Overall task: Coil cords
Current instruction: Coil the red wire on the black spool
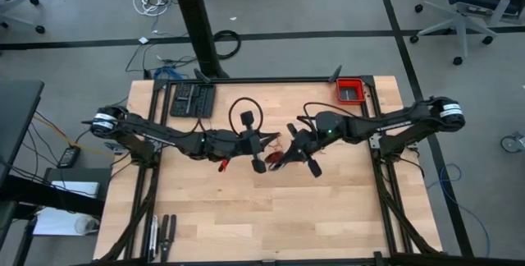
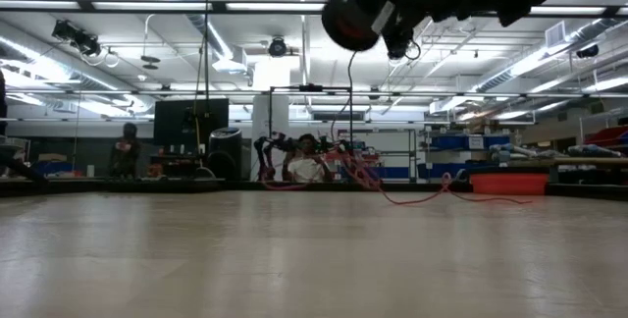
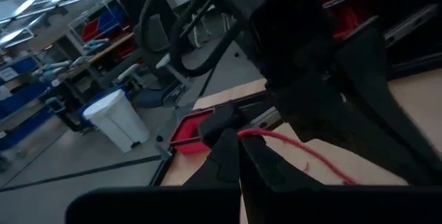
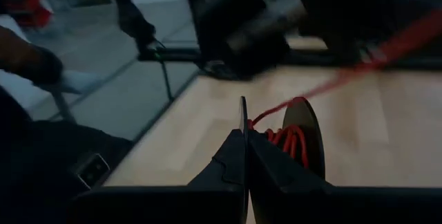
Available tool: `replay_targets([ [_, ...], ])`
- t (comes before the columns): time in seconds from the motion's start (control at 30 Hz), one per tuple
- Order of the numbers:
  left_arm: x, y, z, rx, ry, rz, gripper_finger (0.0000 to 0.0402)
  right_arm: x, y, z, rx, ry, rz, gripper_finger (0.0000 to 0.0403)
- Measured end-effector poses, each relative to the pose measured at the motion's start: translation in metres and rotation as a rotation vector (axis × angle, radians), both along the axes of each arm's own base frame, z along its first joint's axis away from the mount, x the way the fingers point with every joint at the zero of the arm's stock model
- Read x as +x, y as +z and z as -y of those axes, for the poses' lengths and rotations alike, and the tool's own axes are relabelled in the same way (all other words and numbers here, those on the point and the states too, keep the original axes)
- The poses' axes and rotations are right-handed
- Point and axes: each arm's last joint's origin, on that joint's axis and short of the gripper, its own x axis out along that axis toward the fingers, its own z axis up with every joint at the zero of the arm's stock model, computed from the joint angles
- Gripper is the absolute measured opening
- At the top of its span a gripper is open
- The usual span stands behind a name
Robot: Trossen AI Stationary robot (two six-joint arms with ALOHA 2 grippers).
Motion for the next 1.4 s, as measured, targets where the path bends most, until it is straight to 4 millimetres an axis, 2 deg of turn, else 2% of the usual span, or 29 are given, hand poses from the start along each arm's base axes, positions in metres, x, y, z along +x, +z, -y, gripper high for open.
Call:
replay_targets([
  [0.43,0.004,-0.003,0.006,-0.055,-0.209,0.002,0.0004,-0.002,0.017,-0.011,-0.045,0.129,0.197,0.0001],
  [0.7,0.007,-0.010,0.005,-0.093,-0.201,-0.020,0.0082,-0.002,0.018,-0.012,-0.041,0.162,0.212,0.0001],
  [0.8,0.009,-0.014,0.003,-0.100,-0.197,-0.033,0.0098,-0.002,0.022,-0.015,-0.044,0.173,0.246,0.0001],
  [1.2,0.012,-0.021,0.004,-0.145,-0.205,-0.042,0.0103,-0.009,0.038,-0.023,-0.073,0.222,0.393,0.0001],
  [1.4,0.012,-0.021,0.004,-0.161,-0.204,-0.035,0.0103,-0.015,0.049,-0.028,-0.137,0.135,0.484,0.0001],
])
